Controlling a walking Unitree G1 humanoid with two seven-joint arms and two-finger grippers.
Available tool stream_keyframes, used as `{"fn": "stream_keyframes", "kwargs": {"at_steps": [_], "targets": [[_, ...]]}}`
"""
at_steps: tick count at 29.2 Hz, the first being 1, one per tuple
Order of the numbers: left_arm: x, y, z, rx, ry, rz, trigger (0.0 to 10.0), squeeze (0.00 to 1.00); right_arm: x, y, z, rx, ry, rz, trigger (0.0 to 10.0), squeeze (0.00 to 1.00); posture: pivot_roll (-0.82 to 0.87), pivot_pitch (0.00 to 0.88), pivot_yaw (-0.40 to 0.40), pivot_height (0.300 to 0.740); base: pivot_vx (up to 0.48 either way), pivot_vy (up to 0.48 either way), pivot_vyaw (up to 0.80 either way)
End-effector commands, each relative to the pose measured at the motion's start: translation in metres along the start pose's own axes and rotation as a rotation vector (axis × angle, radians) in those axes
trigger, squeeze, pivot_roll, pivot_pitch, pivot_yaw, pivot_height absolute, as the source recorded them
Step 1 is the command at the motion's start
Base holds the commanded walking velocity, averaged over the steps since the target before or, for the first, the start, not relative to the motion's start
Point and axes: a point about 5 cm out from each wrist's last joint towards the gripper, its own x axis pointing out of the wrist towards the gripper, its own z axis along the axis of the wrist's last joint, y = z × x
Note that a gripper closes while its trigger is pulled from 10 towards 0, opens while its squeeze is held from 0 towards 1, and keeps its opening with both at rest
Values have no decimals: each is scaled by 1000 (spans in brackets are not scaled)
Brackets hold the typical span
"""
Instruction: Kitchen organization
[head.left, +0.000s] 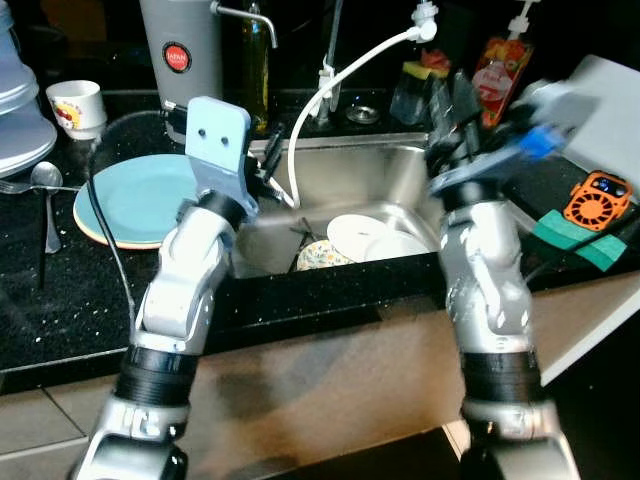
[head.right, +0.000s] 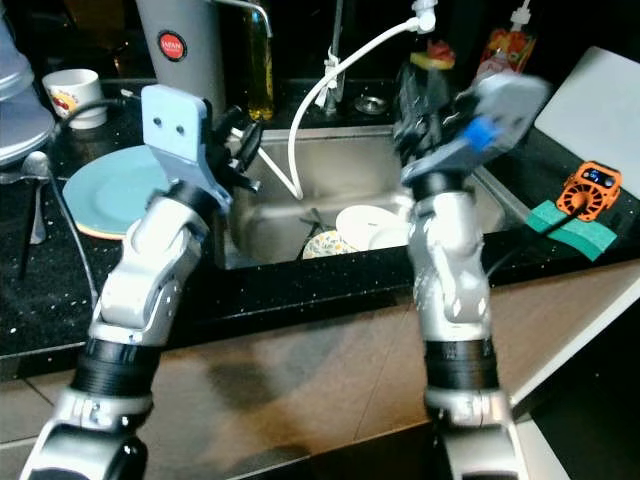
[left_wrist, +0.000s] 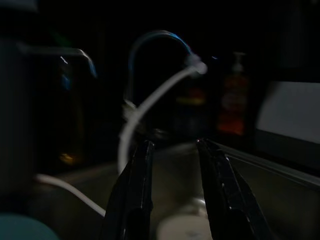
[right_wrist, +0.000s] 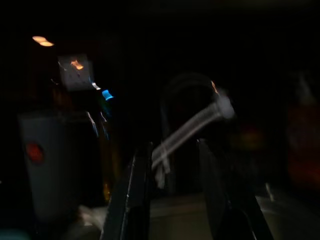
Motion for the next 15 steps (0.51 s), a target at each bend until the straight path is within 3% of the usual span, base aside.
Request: {"fn": "stream_keyframes", "kwargs": {"at_steps": [1, 4, 9, 13, 14, 15], "targets": [[-3, 2, 2, -71, 18, 26, 10000, 0, -5, -3, 2, -22, 15, -25, 10000, 0, 114, 0, -50, 740, 0, 0, 0], [-7, 8, -2, -162, 68, 87, 10000, 0, -12, -13, -2, -41, 50, -76, 10000, 0, 109, 0, -44, 740, 0, 0, 0], [-12, 10, -4, -179, 106, 113, 10000, 0, -9, -26, 4, -92, 33, -133, 10000, 0, 107, 0, -37, 740, 0, 0, 0], [-15, 12, -4, -98, 115, 118, 10000, 0, -6, -36, 9, -125, 9, -187, 10000, 0, 108, 0, -34, 740, 0, 0, 0], [-18, 12, -3, -4, 114, 107, 10000, 0, -7, -37, 10, -133, 6, -204, 10000, 0, 109, 0, -33, 740, 0, 0, 0], [-19, 12, -3, 35, 109, 97, 10000, 0, -8, -37, 10, -138, 9, -204, 10000, 0, 109, 0, -33, 740, 0, 0, 0]]}}
